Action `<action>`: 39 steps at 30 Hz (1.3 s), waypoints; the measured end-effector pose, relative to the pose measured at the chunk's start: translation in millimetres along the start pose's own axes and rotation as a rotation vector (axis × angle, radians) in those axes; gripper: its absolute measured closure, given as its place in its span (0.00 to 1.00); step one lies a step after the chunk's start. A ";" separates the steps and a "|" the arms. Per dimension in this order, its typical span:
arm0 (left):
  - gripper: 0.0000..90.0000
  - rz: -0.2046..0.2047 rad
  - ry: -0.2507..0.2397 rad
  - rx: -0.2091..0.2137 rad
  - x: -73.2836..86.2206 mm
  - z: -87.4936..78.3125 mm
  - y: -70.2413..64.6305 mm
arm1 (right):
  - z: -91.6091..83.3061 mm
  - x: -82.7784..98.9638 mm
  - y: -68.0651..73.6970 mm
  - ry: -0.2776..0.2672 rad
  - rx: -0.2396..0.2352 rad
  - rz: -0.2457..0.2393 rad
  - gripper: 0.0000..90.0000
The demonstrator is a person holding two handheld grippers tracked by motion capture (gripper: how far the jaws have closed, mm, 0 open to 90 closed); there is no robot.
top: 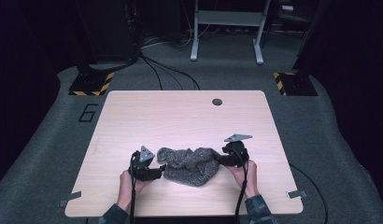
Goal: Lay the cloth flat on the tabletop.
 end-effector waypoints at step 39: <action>0.51 -0.099 0.048 -0.072 -16.4 9.5 55.2 | 13.4 14.7 -33.9 0.088 0.094 0.062 0.60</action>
Point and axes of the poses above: each handheld gripper's, and its own axes: z roughly forward along the jaws, x roughly out of its underside, y roughly to its left, the point moved 9 cm from there along z, roughly forward along the jaws, and after that the axes turned 1 degree about x, right-handed, at the moved point
